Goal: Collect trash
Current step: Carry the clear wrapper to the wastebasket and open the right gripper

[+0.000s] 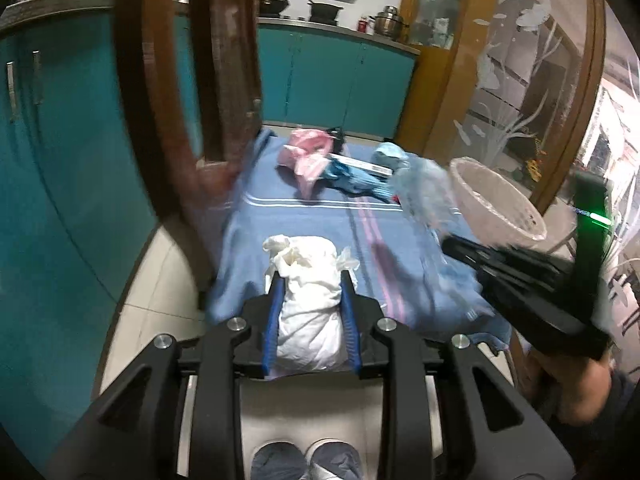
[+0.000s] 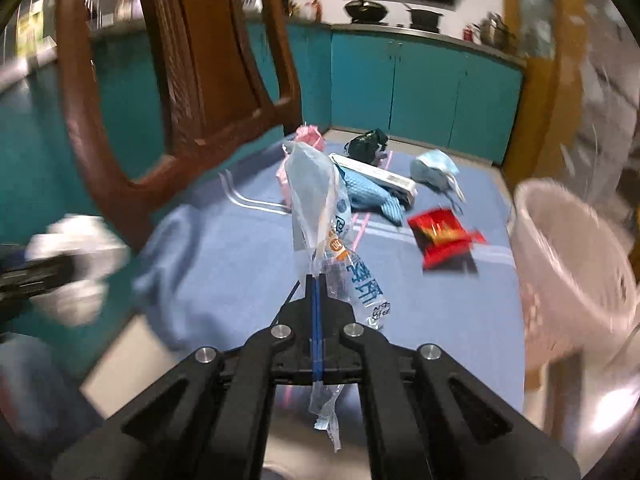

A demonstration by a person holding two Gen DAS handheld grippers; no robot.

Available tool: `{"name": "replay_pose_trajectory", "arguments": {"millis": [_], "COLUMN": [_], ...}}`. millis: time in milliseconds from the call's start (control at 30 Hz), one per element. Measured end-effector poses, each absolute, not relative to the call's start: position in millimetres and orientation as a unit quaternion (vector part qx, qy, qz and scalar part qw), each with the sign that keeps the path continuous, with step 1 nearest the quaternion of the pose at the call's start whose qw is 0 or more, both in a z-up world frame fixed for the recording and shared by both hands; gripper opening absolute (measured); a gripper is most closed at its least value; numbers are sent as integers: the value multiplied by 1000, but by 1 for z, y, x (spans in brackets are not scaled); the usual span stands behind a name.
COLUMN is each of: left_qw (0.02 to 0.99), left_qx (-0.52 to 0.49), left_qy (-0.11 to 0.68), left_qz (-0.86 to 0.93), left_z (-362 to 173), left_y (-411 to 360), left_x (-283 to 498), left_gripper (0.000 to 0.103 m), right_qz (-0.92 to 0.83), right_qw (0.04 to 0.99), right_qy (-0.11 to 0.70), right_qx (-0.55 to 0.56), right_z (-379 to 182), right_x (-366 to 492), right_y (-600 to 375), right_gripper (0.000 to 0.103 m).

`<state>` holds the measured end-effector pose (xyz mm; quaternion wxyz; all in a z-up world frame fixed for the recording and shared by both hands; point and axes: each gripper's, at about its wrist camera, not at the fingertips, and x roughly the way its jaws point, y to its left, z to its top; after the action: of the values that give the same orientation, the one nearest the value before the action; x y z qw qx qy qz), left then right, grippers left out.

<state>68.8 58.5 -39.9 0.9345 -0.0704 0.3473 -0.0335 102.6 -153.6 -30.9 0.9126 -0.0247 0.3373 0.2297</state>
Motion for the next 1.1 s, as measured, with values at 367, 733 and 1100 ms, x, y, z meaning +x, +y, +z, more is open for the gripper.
{"name": "replay_pose_trajectory", "arguments": {"millis": [367, 733, 1100], "left_qw": [927, 925, 924], "left_qx": [-59, -59, -55], "left_qy": [366, 374, 376], "left_qz": [-56, -46, -47], "left_z": [-54, -58, -59], "left_y": [28, 26, 22], "left_x": [74, 70, 70], "left_gripper": [28, 28, 28], "right_qz": [221, 231, 231], "right_qw": [915, 912, 911], "right_qy": [331, 331, 334], "right_qx": [62, 67, 67], "right_z": [-16, -22, -23], "right_x": [41, 42, 41], "right_y": [-200, -200, -200], "right_gripper": [1, 1, 1]}}
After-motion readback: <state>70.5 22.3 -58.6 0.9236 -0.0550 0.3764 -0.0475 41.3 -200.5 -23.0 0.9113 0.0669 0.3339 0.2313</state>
